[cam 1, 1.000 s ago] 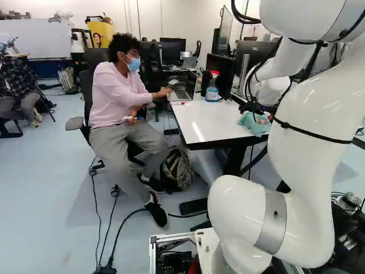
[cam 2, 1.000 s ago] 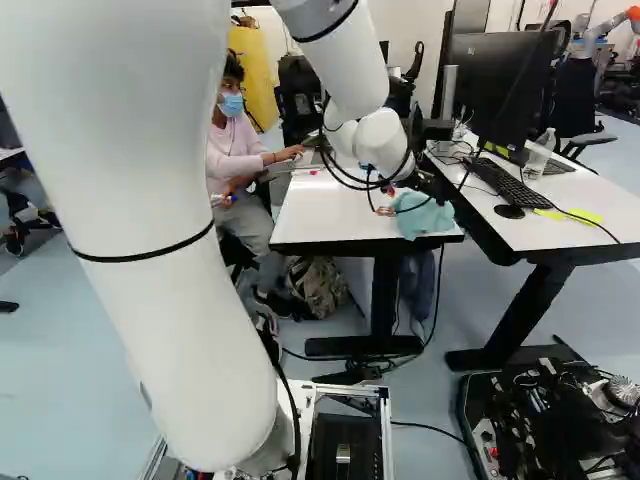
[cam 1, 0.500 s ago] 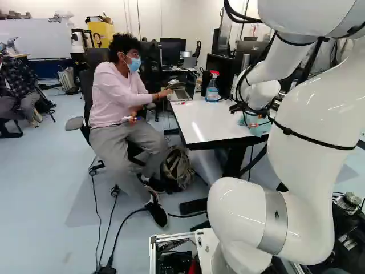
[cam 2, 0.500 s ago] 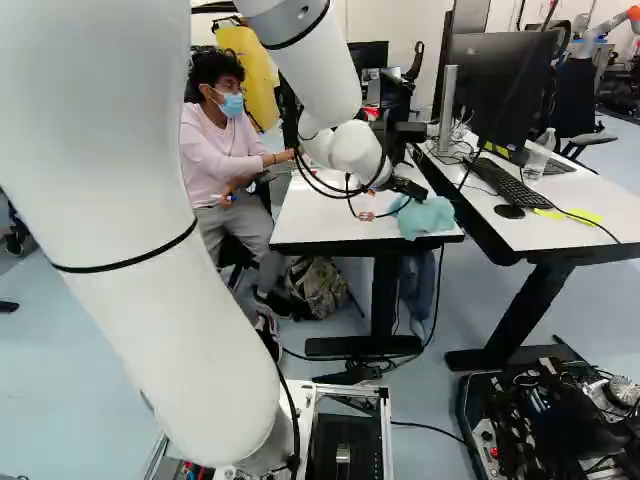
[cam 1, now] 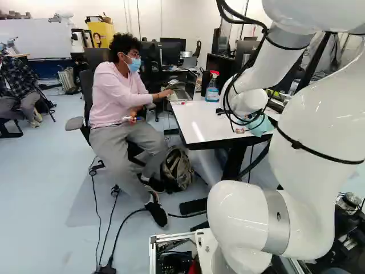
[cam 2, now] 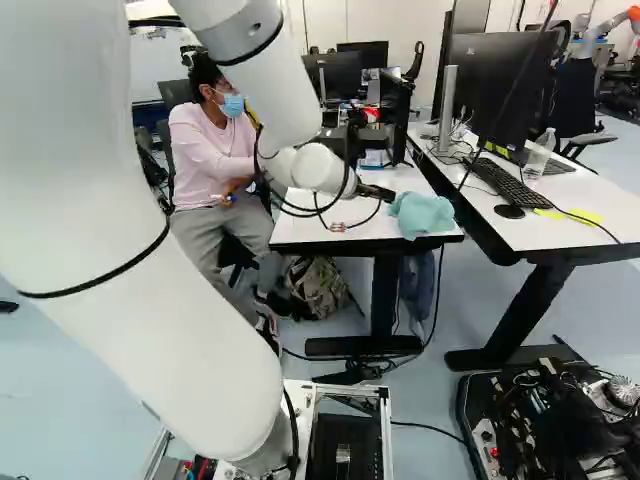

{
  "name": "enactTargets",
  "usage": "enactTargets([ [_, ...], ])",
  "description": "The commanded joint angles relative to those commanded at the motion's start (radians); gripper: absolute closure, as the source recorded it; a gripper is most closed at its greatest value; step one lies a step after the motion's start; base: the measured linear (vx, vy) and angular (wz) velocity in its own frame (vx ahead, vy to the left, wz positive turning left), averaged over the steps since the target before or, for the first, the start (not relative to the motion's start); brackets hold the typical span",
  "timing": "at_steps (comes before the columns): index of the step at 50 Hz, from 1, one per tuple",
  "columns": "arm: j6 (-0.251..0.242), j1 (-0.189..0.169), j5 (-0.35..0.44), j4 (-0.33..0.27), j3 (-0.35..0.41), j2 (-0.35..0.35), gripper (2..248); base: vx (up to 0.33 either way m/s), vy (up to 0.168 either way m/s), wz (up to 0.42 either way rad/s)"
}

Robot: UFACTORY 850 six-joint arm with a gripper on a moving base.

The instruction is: Clean the table with the green towel

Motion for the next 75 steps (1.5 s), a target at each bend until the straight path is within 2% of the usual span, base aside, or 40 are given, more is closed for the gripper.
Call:
enactTargets([
  [22,0.0,0.143,0.197,0.014,0.195,0.114,3,0.0,0.0,0.0],
  [37,0.0,0.218,0.3,0.021,0.297,0.174,3,0.0,0.0,0.0],
  [56,0.0,0.287,0.394,0.028,0.391,0.229,3,0.0,0.0,0.0],
  [75,0.0,0.327,0.449,0.032,0.445,0.261,3,0.0,0.0,0.0],
])
